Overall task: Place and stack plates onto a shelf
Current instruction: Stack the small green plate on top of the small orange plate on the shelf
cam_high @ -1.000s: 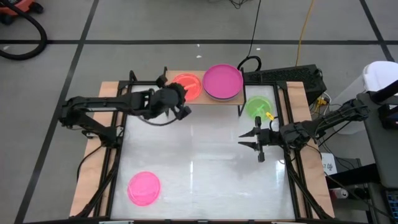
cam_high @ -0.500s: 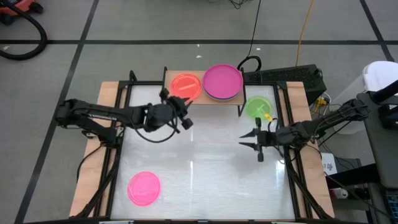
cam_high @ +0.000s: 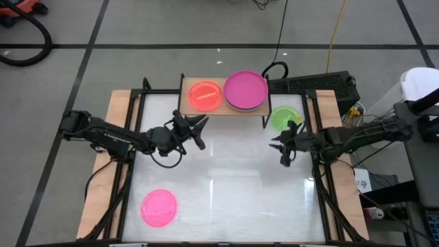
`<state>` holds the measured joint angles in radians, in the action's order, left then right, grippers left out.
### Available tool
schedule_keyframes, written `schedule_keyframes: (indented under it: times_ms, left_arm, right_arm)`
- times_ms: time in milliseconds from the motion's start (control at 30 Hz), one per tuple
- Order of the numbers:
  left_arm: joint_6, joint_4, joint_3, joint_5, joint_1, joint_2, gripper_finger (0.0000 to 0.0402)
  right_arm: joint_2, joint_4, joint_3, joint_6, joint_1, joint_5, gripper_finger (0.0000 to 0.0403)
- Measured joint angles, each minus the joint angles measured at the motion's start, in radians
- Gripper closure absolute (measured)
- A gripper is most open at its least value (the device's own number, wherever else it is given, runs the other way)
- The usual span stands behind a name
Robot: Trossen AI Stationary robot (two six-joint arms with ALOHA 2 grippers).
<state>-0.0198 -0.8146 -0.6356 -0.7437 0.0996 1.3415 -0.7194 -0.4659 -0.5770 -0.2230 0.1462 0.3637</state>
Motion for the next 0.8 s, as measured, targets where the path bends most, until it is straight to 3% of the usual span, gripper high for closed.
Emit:
schedule_keyframes:
  times_ms: [167,300,600,800]
  left_arm:
    - [0.015,-0.019,0.006,0.003,-0.005,0.000,0.0320]
    - [0.014,-0.021,0.006,0.063,-0.009,0.000,0.0320]
    - [0.022,-0.021,0.006,0.100,-0.009,0.000,0.0320]
    - [0.023,-0.020,0.006,0.128,-0.008,0.000,0.0320]
  right_arm:
    - [-0.065,-0.170,-0.058,-0.051,-0.126,0.000,0.0307]
    - [-0.137,-0.237,-0.043,-0.110,-0.209,0.000,0.0307]
    - [-0.299,-0.145,0.055,-0.112,-0.321,-0.001,0.0306]
    - [-0.376,-0.079,0.081,-0.052,-0.386,0.000,0.0279]
